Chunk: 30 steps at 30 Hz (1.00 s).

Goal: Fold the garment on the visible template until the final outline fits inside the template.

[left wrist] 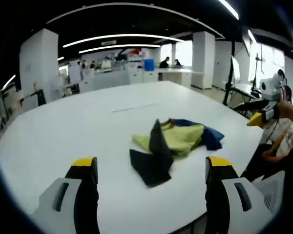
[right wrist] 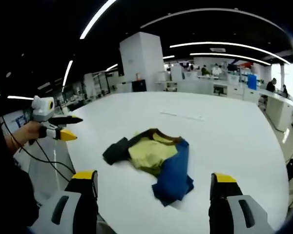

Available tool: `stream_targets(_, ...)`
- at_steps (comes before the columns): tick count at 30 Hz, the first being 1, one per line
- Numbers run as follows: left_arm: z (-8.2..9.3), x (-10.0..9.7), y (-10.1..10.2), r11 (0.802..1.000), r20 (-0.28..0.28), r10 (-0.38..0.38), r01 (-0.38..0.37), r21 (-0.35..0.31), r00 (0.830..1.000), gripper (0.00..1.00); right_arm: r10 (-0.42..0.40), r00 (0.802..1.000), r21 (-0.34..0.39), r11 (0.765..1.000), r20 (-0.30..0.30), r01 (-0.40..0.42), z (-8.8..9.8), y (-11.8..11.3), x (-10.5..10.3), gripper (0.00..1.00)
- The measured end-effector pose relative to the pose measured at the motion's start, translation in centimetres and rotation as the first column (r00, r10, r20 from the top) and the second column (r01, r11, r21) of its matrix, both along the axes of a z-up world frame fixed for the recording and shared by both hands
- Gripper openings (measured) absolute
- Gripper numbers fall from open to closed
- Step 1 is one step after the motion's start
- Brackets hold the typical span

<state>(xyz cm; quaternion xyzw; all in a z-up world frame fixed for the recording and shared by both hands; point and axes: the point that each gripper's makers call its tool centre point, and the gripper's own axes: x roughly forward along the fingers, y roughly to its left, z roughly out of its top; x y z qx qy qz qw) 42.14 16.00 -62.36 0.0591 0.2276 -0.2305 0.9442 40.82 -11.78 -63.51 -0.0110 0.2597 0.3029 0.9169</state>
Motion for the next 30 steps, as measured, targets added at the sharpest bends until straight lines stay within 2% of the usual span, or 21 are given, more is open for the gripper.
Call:
stream_targets(17, -0.5, 0.7, -0.2, 1.000, -0.015, -0.007, 0.007, 0.003, 1.000, 0.86, 0.017, 1.000, -0.033, 0.999, -0.010, -0.017, -0.8, -0.2, 0.4, 0.93)
stream_targets(30, -0.7, 2.2, -0.2, 0.999, -0.018, -0.034, 0.034, 0.009, 0.999, 0.81, 0.038, 0.999, -0.018, 0.999, -0.020, -0.039, -1.2, 0.3, 1.8, 0.86)
